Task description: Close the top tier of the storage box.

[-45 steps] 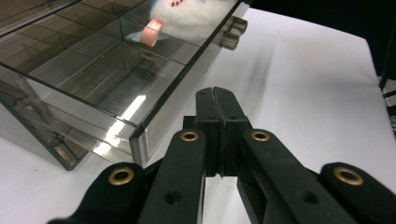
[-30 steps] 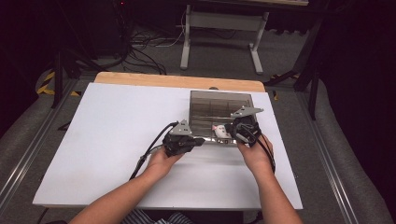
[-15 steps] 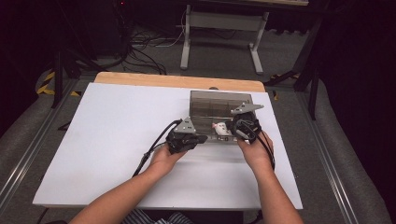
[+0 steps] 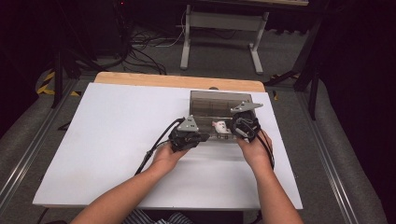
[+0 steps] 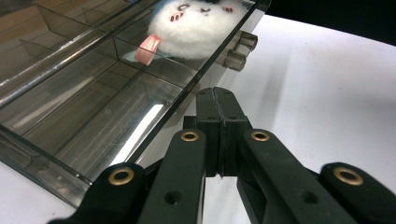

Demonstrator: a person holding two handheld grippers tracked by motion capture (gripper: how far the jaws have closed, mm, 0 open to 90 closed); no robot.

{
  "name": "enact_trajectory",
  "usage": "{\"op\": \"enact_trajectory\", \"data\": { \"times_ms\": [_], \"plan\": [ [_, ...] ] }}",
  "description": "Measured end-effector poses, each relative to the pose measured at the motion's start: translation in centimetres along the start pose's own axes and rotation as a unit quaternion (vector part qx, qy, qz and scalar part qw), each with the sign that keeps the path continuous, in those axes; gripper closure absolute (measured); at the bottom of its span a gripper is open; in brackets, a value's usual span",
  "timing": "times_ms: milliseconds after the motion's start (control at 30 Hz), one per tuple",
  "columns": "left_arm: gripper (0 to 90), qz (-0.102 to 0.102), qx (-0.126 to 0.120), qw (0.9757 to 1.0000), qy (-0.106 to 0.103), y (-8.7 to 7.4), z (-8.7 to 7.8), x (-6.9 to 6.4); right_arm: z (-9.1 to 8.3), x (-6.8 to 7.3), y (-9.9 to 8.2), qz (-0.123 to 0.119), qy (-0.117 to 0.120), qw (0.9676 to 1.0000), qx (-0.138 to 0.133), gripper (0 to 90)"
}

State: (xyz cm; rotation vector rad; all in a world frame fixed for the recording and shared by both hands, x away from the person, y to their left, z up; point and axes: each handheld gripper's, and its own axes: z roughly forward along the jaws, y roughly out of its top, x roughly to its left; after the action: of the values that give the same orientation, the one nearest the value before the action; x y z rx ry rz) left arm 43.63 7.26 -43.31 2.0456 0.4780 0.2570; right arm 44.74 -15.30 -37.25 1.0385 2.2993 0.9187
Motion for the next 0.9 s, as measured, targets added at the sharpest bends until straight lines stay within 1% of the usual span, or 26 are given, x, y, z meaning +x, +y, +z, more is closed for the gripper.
{"op": "enact_trajectory", "data": {
  "times_ms": [267,333,367,433,500,567,733,800,900],
  "plan": [
    [89.6,-0.006,0.000,1.0000,0.000,0.3,0.3,0.5,0.3,-0.2,0.2,0.002,-0.010,0.9999,-0.008,90.0],
    [89.6,-0.005,0.000,1.0000,0.002,0.3,0.3,0.6,0.3,-0.2,0.2,0.002,-0.014,0.9999,-0.010,90.0],
    [89.6,-0.006,0.001,1.0000,0.003,0.4,0.3,0.6,0.2,-0.2,0.2,0.002,-0.016,0.9998,-0.011,90.0],
    [89.6,-0.009,0.003,0.9999,0.006,0.3,0.4,0.8,-0.1,-0.2,0.2,0.001,-0.019,0.9997,-0.017,86.3],
    [89.6,-0.016,0.001,0.9999,0.001,0.2,0.4,1.0,-0.7,-0.1,0.1,0.003,-0.015,0.9997,-0.021,86.7],
    [89.6,-0.018,0.001,0.9998,-0.001,0.2,0.4,1.0,-1.2,-0.1,-0.2,0.003,-0.012,0.9997,-0.020,90.0],
    [89.6,-0.017,0.002,0.9999,0.001,0.2,0.4,1.0,-2.6,-0.1,-1.6,0.019,0.002,0.9994,-0.027,90.0],
    [89.6,-0.016,0.003,0.9999,0.002,0.2,0.4,1.0,-2.8,0.0,-2.1,0.022,0.005,0.9995,-0.025,90.0],
    [89.6,-0.014,0.004,0.9999,0.003,0.2,0.2,1.0,-2.6,0.0,-3.0,0.021,0.006,0.9997,-0.013,90.0]
  ]
}}
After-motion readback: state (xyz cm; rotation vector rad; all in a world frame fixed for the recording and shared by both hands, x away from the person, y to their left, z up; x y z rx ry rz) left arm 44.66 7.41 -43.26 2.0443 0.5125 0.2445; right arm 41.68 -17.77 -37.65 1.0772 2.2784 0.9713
